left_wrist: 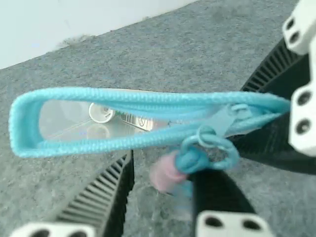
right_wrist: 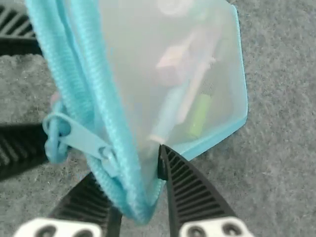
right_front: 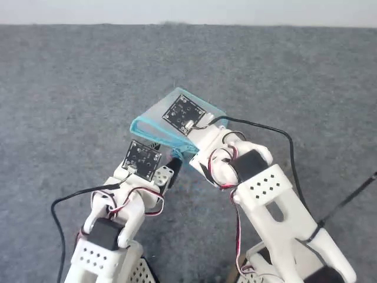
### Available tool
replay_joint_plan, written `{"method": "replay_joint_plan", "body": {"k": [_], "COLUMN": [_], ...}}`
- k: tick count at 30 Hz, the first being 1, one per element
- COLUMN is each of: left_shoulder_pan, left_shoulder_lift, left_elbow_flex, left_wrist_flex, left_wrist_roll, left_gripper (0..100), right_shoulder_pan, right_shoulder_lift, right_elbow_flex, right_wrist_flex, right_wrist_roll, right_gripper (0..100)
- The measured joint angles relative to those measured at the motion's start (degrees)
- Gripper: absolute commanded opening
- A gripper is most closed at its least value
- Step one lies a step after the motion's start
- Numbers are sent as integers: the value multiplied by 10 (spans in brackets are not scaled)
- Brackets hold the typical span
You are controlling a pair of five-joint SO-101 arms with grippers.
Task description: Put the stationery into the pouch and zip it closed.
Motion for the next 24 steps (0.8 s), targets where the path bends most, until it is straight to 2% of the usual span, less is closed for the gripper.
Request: {"method": "replay_joint_plan", "body": {"k": [7, 17, 24], "left_shoulder_pan": [-15, -105, -141], "left_shoulder_lift": [0, 0, 1], "left_elbow_flex": [4, 4, 4], "left_wrist_flex": [-7, -7, -7], "left_wrist_roll": [-1, -6, -6], "left_gripper": [12, 12, 12], "right_shoulder_pan": [0, 0, 47], "right_shoulder_lift": [-2, -11, -12], "right_elbow_flex": [7, 46, 55], "right_wrist_flex": [-7, -44, -44], "right_wrist_roll": [0, 18, 25], "right_gripper": [6, 6, 6]}}
